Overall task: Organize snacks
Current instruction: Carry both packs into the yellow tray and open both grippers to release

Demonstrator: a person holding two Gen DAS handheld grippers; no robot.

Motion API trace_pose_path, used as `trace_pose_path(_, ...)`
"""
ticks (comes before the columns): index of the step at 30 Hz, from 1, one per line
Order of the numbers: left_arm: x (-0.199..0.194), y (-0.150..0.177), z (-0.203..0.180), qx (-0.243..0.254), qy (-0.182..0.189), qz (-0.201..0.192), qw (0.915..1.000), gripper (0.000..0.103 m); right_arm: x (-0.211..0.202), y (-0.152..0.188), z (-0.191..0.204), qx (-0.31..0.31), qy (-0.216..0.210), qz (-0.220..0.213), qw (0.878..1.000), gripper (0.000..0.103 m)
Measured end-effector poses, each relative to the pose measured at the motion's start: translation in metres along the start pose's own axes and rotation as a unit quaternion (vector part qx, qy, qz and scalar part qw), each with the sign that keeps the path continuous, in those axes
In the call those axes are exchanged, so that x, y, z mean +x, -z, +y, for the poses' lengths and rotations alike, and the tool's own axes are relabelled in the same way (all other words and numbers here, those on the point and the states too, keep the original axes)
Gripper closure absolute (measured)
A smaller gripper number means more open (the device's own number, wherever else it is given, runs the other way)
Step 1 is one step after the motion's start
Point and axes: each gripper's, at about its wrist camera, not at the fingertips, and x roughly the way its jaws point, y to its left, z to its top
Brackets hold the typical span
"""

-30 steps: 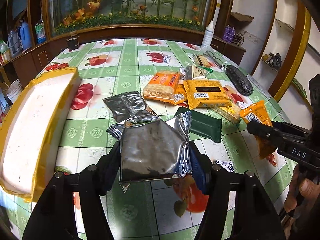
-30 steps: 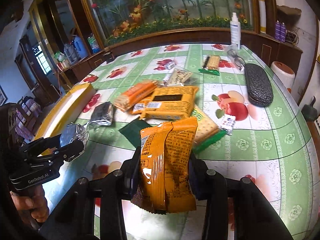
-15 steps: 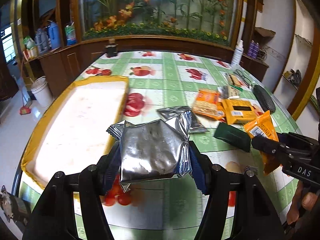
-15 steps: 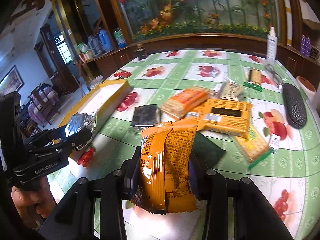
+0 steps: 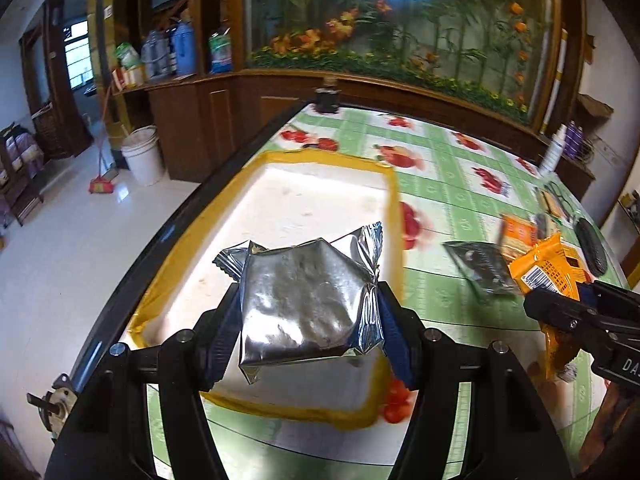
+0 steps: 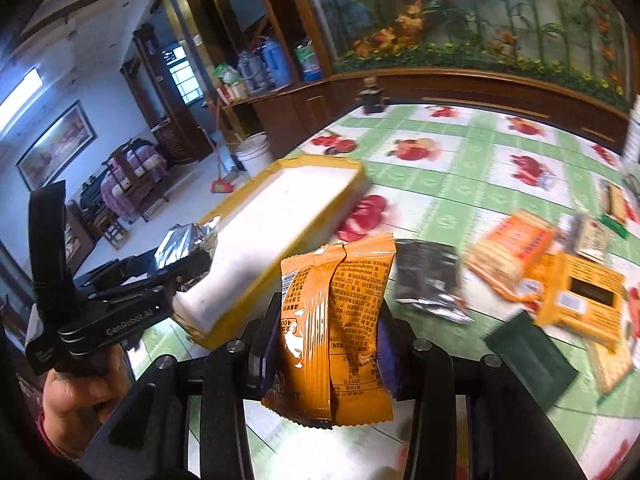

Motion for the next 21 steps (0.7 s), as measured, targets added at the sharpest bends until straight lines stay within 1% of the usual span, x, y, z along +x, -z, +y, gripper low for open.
trace_pose_path(2, 0.005, -0.002, 0.011, -0.009, -0.011, 0.002, 0.9999, 0.040, 0.019, -0.010, 0.014, -0.006, -0.021, 0.008, 1.000, 0.061)
trace_pose_path(8, 0.023, -0.001, 0.034, -0.026, -0.031, 0.017, 0.9990, 0.040, 0.070, -0.042, 0.050, -0.023, -0.056, 0.022, 0.998, 0.061)
trace_pose_path(11, 0.033, 0.003, 0.041, -0.032, -0.035, 0.026, 0.9985, 0.040, 0.101, -0.056, 0.063, -0.025, -0.061, 0.034, 0.997, 0.061)
trace_pose_path(17, 0.047, 0.009, 0.049, -0.035, -0.041, 0.042, 0.9977, 0.040, 0.144, -0.056, 0.068, -0.018, -0.065, 0.064, 0.996, 0.061)
trace_pose_path(21, 0.053, 0.012, 0.054, -0.036, -0.042, 0.049, 0.9973, 0.040, 0.157, -0.051, 0.069, -0.022, -0.063, 0.077, 0.995, 0.061)
